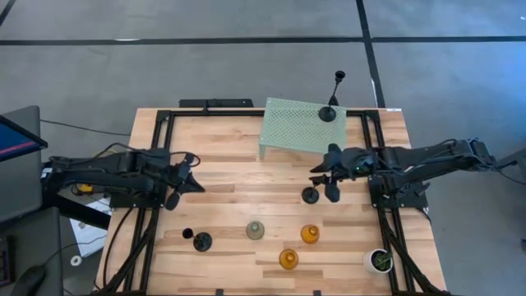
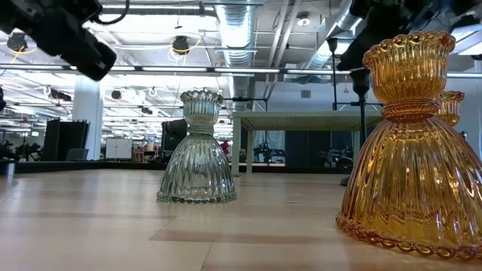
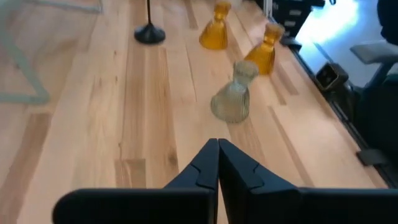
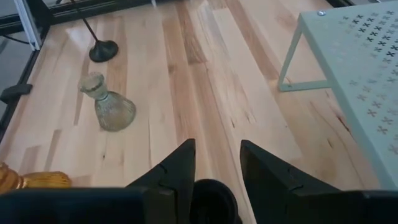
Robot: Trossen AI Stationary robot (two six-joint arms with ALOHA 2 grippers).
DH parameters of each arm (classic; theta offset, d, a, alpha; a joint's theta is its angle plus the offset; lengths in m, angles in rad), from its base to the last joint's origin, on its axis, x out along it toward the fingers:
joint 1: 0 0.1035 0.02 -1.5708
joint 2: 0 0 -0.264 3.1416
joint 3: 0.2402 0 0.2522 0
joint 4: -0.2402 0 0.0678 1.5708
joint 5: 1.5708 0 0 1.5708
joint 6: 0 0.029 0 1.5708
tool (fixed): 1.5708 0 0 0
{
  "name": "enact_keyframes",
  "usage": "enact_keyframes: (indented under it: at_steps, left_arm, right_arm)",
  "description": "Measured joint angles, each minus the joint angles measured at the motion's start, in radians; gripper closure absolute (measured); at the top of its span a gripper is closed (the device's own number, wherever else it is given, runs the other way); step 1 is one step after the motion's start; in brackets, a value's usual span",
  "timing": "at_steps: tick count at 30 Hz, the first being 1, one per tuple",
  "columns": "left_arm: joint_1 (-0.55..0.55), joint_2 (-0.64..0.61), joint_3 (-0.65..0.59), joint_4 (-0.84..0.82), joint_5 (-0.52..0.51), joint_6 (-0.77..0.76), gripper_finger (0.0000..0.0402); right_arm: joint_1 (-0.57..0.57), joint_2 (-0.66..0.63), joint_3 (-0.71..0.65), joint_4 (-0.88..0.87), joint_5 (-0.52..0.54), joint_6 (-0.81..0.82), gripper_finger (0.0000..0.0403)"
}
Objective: Pick & Place candle stick holders
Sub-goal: Put the bottom black candle holder on the shelf
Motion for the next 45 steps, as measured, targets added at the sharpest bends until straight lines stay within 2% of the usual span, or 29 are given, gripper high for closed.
enact_keyframes:
  at_steps: [3, 7, 12, 21, 25, 34, 41, 45]
  left_arm:
    - [-0.026, -0.013, -0.026, 0.07, -0.012, -0.012, 0.0396]
    - [-0.067, -0.021, -0.096, 0.149, -0.087, -0.083, 0.0397]
    - [-0.138, -0.021, -0.195, 0.184, -0.149, -0.179, 0.0397]
    - [-0.358, -0.026, -0.25, 0.214, -0.279, -0.328, 0.0398]
    - [-0.461, -0.023, -0.25, 0.213, -0.289, -0.386, 0.0398]
    - [-0.643, -0.018, -0.32, 0.217, -0.338, -0.62, 0.0398]
    - [-0.725, -0.017, -0.33, 0.278, -0.338, -0.646, 0.0398]
    - [-0.754, -0.017, -0.33, 0.356, -0.337, -0.564, 0.0398]
  right_arm:
    - [0.0, 0.001, 0.0, 0.0, 0.0, 0.0, 0.0285]
    - [0.0, -0.002, 0.0, 0.005, 0.0, 0.0, 0.0285]
    - [0.0, -0.001, 0.0, 0.027, 0.0, 0.0, 0.0285]
    - [-0.001, -0.001, 0.0, 0.044, 0.0, 0.0, 0.0285]
    - [-0.001, -0.001, 0.0, 0.045, 0.0, 0.0, 0.0285]
    - [0.0, -0.001, 0.0, 0.045, 0.0, 0.0, 0.0285]
    - [0.0, -0.001, 0.0, 0.053, -0.001, 0.0, 0.0285]
    - [0.0, -0.001, 0.0, 0.058, 0.0, 0.0, 0.0285]
